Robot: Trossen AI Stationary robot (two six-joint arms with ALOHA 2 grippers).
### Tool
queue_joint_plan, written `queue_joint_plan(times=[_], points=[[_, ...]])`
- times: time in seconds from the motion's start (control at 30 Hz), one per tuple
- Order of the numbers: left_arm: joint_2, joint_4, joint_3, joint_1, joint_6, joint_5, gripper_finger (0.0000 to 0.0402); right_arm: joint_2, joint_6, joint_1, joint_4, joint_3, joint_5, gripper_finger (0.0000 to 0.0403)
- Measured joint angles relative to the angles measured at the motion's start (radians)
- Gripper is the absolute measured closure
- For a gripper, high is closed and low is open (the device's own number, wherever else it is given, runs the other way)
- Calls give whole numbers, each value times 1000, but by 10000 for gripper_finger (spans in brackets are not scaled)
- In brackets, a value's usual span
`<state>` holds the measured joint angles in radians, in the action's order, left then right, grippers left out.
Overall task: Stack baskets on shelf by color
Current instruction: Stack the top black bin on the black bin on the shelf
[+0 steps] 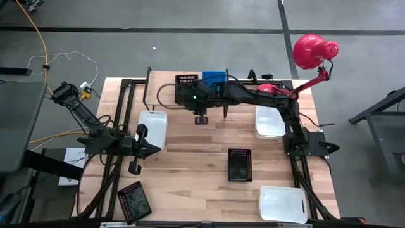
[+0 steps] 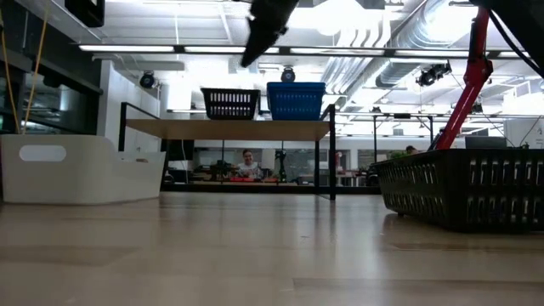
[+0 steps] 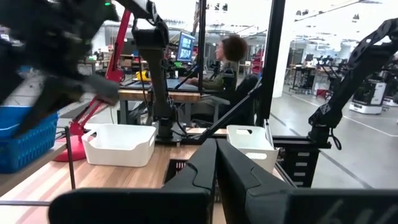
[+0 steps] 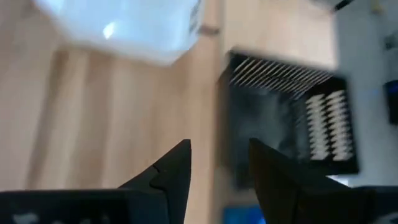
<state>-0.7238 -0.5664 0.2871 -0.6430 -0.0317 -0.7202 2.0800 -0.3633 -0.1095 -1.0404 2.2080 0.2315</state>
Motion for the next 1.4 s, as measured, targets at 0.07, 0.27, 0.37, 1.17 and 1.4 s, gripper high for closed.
queue_joint_plan(times=[0.07, 0.27, 0.37, 1.17, 1.4], points=[[0, 3, 0, 1, 2, -2, 401, -13, 24, 16, -94, 1, -14, 263], [0, 2, 0, 1, 2, -2, 401, -45, 154, 84, -378, 3, -71, 274], [0, 2, 0, 1, 2, -2, 401, -58, 211, 143, -458, 3, -79, 277], [-3, -6, 0, 1, -33, -36, 401, -828, 679, 322, 270, -1234, -157, 280], [-3, -6, 0, 1, -43, -51, 401, -791, 618, 321, 316, -1224, -184, 280]])
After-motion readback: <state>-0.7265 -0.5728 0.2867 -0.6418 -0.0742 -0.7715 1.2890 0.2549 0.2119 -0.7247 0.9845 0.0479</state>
